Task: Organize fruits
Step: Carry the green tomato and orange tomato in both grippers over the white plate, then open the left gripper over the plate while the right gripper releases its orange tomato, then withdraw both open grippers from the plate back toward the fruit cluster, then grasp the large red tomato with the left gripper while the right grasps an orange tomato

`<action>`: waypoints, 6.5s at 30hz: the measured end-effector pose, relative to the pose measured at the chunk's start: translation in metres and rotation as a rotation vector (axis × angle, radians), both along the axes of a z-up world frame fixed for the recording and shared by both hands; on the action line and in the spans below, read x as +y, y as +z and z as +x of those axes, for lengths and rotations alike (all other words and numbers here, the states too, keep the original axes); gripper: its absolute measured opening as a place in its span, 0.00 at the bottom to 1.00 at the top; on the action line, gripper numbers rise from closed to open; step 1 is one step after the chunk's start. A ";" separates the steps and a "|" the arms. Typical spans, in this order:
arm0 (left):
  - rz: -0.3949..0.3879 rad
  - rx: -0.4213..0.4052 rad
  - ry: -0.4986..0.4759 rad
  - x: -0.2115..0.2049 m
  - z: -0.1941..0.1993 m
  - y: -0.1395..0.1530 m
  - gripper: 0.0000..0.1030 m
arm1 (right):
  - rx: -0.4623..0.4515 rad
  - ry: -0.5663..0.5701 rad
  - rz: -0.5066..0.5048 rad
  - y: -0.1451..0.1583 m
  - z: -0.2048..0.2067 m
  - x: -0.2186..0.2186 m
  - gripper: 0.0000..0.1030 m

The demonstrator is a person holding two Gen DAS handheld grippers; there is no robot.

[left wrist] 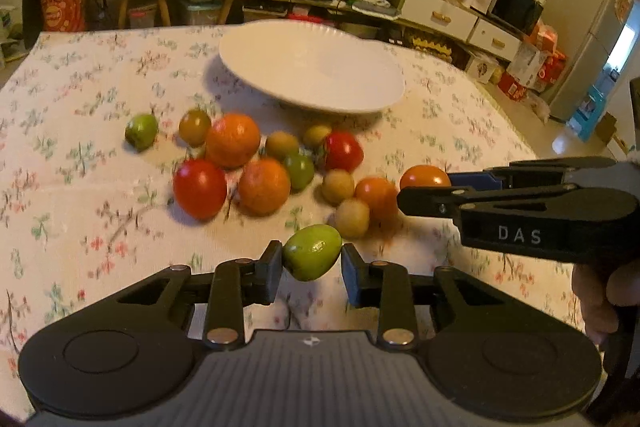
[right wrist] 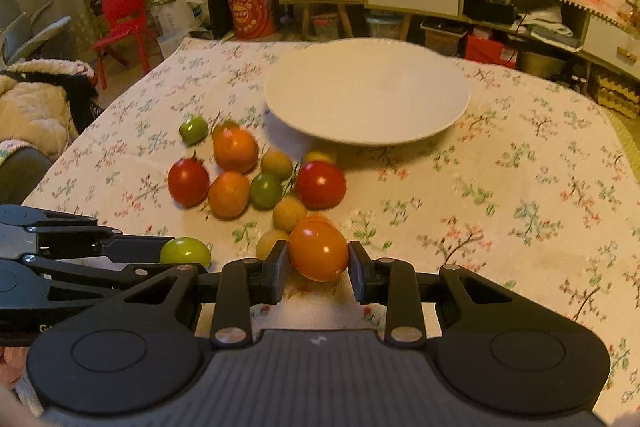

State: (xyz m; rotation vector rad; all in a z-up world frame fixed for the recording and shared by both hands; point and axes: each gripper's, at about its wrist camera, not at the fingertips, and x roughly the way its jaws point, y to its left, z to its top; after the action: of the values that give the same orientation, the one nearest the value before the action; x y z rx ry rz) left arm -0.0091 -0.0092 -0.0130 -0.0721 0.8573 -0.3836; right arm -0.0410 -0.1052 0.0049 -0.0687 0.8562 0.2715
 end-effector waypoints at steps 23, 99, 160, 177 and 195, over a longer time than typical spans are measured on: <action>0.046 -0.093 0.049 -0.030 0.086 0.020 0.25 | -0.062 -0.056 -0.002 0.017 0.079 -0.022 0.28; 0.215 -0.140 0.003 -0.013 0.062 0.011 0.95 | -0.010 -0.134 0.137 0.012 0.081 -0.045 0.90; 0.146 -0.164 0.117 0.031 0.032 -0.035 0.51 | -0.114 0.159 -0.128 -0.041 0.006 0.010 0.53; 0.097 -0.103 0.110 0.032 0.034 -0.027 0.32 | -0.103 0.179 -0.116 -0.033 0.003 0.020 0.27; 0.022 -0.080 0.117 0.032 0.032 -0.007 0.32 | -0.057 0.106 -0.026 -0.017 0.009 0.010 0.27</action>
State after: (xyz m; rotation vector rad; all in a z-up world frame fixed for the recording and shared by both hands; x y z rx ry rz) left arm 0.0225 0.0232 -0.0200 -0.0856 0.7742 -0.2658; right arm -0.0316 -0.0949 -0.0116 -0.1453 0.8006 0.3565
